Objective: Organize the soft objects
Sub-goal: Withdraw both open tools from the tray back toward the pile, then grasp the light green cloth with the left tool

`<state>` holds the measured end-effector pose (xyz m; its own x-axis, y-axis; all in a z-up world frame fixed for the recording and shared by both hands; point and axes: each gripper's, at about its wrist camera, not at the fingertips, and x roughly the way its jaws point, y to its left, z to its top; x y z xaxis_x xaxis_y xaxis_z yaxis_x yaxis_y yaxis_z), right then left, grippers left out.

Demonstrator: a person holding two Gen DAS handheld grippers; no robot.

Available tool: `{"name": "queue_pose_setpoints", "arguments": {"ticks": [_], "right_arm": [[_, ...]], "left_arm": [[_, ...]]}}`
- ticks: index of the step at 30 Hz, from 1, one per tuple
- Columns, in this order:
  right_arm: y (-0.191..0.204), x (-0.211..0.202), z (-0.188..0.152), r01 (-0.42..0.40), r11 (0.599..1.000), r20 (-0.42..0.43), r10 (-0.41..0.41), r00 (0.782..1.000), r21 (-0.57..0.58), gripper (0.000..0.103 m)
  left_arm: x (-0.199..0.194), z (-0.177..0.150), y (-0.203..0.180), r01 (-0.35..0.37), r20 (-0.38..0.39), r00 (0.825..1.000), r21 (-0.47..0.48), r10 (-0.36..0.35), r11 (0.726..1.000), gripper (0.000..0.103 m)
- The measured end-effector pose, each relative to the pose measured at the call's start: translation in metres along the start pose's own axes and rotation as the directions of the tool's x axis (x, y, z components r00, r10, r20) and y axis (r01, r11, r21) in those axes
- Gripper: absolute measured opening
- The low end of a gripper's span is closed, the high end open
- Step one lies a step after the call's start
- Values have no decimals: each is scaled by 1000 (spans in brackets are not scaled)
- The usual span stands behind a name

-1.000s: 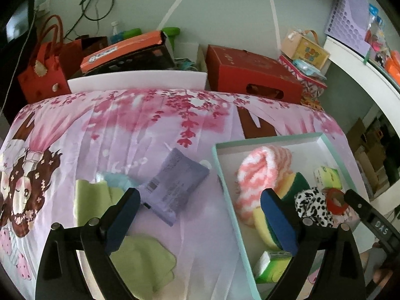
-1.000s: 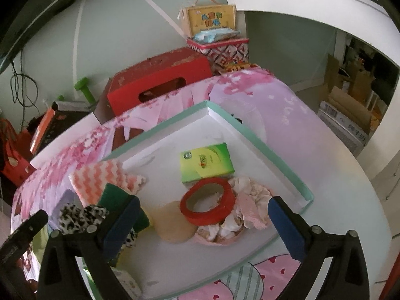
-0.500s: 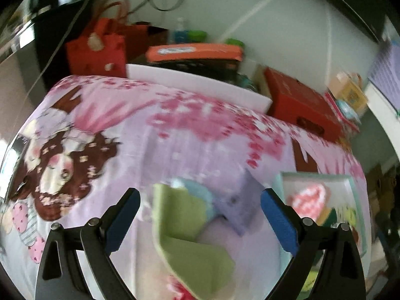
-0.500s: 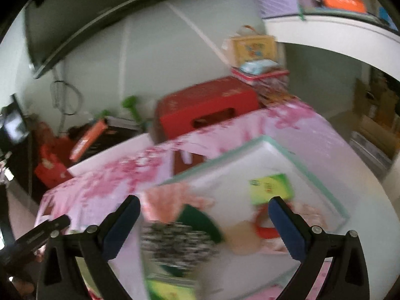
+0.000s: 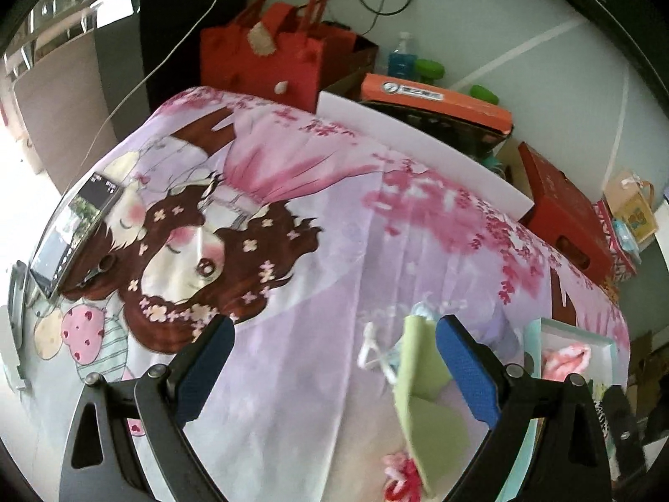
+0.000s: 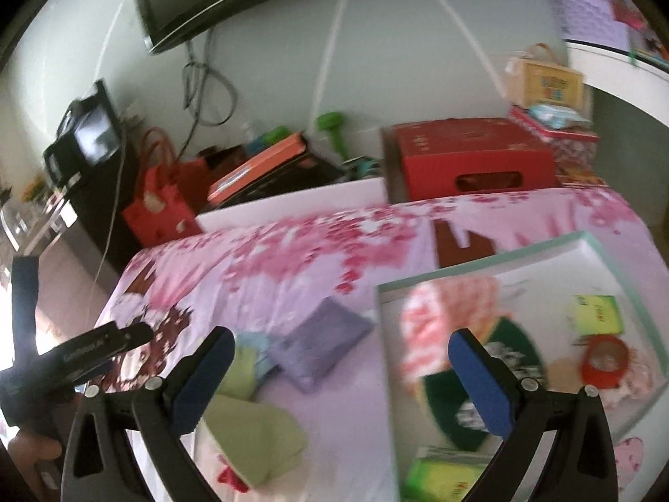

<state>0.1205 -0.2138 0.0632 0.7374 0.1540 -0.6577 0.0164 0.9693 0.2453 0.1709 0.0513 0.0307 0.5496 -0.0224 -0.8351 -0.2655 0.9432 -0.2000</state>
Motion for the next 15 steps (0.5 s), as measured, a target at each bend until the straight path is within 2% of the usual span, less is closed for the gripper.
{"name": "queue_pose_setpoints", "arguments": {"ticks": [6, 12, 15], "right_arm": [[30, 26, -12, -31, 997, -75, 26, 997, -64, 103], [39, 51, -23, -44, 996, -148, 32, 988, -79, 103], [43, 61, -29, -44, 995, -176, 28, 984, -90, 103]], "left_arm": [[3, -5, 17, 11, -49, 999, -42, -13, 999, 97], [12, -11, 25, 3, -92, 996, -66, -9, 998, 97], [22, -14, 24, 19, -129, 991, -78, -29, 997, 97]]}}
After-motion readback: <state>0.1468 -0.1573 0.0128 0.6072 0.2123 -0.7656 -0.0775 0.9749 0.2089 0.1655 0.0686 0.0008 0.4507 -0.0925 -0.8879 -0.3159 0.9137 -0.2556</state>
